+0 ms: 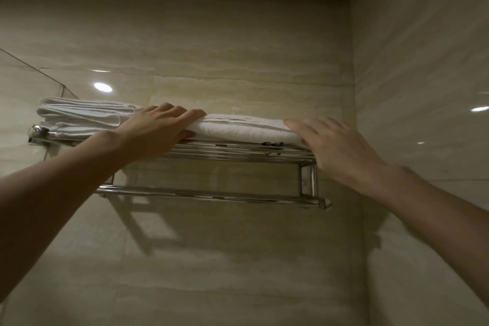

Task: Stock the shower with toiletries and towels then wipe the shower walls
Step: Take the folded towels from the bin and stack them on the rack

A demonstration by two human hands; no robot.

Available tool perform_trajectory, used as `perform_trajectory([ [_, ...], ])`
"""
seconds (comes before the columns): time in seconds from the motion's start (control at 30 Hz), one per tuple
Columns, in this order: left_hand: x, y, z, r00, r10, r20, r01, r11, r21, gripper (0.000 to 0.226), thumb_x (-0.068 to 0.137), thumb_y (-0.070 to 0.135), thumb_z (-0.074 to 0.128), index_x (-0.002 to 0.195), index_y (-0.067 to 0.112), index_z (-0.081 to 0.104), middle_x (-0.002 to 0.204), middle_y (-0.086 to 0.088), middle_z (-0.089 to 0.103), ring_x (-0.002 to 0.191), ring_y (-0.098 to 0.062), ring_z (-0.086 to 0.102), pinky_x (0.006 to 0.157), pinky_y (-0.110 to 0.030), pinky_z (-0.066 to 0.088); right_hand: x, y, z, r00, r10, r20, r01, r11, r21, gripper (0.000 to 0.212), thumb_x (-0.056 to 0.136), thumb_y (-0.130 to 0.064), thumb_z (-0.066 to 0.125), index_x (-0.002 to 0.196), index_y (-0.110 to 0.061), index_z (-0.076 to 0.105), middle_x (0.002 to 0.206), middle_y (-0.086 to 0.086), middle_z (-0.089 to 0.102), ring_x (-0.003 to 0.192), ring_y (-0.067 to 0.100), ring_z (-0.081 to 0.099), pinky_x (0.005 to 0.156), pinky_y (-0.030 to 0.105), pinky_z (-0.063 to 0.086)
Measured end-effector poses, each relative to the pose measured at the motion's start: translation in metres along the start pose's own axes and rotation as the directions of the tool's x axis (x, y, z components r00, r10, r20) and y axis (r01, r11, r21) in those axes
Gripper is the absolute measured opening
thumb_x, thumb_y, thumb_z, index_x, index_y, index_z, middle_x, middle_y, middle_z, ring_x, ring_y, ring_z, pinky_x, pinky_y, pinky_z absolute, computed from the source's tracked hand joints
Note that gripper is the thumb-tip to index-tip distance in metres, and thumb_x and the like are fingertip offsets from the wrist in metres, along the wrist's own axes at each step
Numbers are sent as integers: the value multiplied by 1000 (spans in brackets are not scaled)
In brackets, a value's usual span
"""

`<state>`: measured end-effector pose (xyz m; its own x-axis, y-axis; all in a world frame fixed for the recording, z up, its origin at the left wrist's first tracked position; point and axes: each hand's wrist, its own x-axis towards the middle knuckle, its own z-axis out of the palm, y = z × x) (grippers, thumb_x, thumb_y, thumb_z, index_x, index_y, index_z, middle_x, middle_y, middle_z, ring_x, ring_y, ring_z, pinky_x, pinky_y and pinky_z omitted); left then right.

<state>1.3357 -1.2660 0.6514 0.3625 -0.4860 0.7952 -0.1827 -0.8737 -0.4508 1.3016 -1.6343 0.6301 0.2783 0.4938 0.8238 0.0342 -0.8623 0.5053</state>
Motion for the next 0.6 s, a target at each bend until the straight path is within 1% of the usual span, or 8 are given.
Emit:
perform_trajectory([
  [0.07,-5,5,-1,999,-41,15,41,999,-6,57,100,53,35,152,32,27,142,-5,54,126,-28,53,99,-53,46,0,-2,0,997,69,31,-69,998,-12,76,91,5,48,153,-34,24,149,-1,46,138,24,37,111,42,35],
  [0.1,-11,8,-2,998,-63,14,63,998,-18,61,98,59,29,152,31,28,143,-5,53,128,-28,51,103,-52,43,1,-5,-1,994,102,34,-100,994,-33,71,93,1,46,152,-33,26,153,2,42,145,27,27,116,45,29],
  [0.17,-23,16,-1,996,-93,-17,92,994,-57,70,94,65,26,152,25,30,147,-7,49,134,-29,45,112,-51,36,2,-13,-4,987,157,39,-155,987,-44,48,103,-21,38,150,-29,32,159,7,35,152,31,10,122,49,16],
  [0.23,-35,22,2,992,-114,-57,110,992,-68,74,95,62,34,153,17,28,153,-11,42,142,-31,37,118,-49,30,-1,-24,-8,981,187,57,-187,982,-5,48,105,-38,33,151,-23,34,160,8,31,153,30,9,123,48,13],
  [0.37,-62,36,2,988,-137,-67,129,985,-115,78,97,51,49,159,14,17,165,-15,17,154,-31,12,124,-45,12,-21,-53,-10,970,239,42,-240,971,14,64,99,-37,46,155,-12,26,161,13,27,151,30,18,124,48,19],
  [0.43,-81,44,0,992,-124,-33,117,981,-158,74,97,43,54,158,16,20,166,-15,14,154,-32,13,123,-47,18,-36,-72,-10,970,240,26,-241,969,45,66,95,-32,50,154,-10,30,161,15,27,150,31,22,122,48,24],
  [0.53,-114,51,4,998,-36,42,44,977,-207,62,96,39,57,150,19,36,156,-12,37,141,-33,41,110,-48,43,-62,-102,-10,970,238,-56,-216,942,258,50,92,-23,54,139,-7,52,148,15,45,137,31,42,112,45,39],
  [0.6,-140,54,13,991,3,132,31,967,-255,52,96,40,56,144,23,44,146,-7,48,128,-30,53,98,-46,52,-85,-121,-8,963,258,-78,-210,901,379,39,89,-23,53,124,-8,64,134,13,56,122,31,53,102,41,44],
])
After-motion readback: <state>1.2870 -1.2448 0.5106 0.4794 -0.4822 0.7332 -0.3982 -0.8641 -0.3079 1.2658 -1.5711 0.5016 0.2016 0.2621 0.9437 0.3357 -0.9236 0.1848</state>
